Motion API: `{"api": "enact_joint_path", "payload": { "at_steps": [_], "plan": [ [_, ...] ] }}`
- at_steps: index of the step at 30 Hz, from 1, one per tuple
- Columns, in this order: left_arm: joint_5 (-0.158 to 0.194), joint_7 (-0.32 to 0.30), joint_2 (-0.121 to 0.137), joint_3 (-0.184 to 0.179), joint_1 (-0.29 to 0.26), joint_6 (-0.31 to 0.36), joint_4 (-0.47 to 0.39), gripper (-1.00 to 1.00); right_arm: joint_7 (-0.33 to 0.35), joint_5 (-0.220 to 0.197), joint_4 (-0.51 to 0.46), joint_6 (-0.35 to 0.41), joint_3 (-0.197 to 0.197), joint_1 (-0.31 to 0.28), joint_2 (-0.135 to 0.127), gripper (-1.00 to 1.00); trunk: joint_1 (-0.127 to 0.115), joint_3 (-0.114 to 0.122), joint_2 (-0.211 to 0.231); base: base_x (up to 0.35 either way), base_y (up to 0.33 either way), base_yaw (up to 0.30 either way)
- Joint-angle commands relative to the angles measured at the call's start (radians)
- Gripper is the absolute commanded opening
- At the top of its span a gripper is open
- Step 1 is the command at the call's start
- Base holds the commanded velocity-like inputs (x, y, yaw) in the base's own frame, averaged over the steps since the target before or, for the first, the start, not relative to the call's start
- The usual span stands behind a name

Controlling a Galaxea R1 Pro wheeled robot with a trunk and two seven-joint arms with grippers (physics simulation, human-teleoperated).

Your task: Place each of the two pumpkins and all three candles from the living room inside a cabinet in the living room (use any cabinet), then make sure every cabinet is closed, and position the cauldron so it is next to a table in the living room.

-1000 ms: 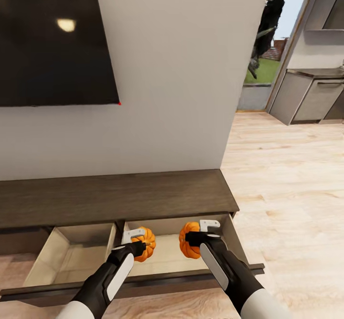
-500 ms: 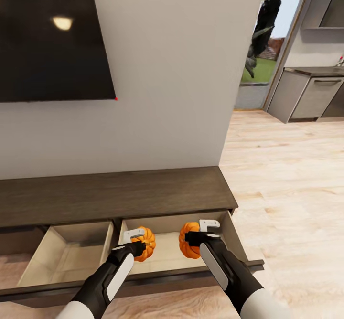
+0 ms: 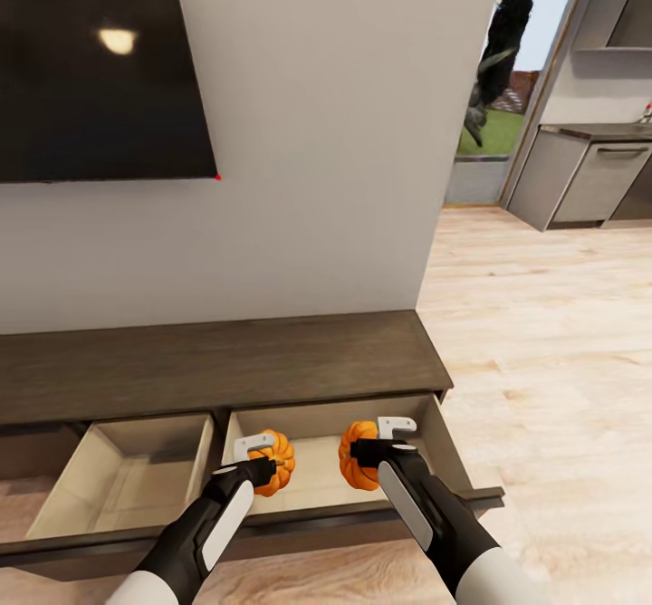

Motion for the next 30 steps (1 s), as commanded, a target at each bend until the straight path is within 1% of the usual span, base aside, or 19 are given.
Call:
{"api": "enact_joint_path", "payload": {
  "at_steps": [1,5,15,30],
  "plan": [
    [0.01,0.01,0.001,-0.003,-0.001,0.002,-0.002,-1.0,-0.013,-0.01,-0.001,0.001,0.003,-0.001,0.0,-1.0,0.004,-0.004,-0.008,0.0,0.0,0.0],
    [0.01,0.01,0.001,-0.003,-0.001,0.001,-0.003,-1.0,-0.013,-0.01,-0.001,0.001,0.003,-0.001,0.0,-1.0,0.019,-0.017,-0.036,0.0,0.0,0.0],
    [0.01,0.01,0.001,-0.003,-0.001,0.001,-0.003,-1.0,-0.013,-0.009,-0.001,0.001,0.003,-0.001,0.0,-1.0,0.019,-0.017,-0.036,0.003,0.0,0.0],
    [0.009,0.01,0.002,-0.003,-0.001,0.001,-0.002,-1.0,-0.013,-0.009,-0.001,-0.001,0.003,-0.001,0.0,-1.0,0.019,-0.017,-0.036,0.12,0.0,0.0]
  ]
}}
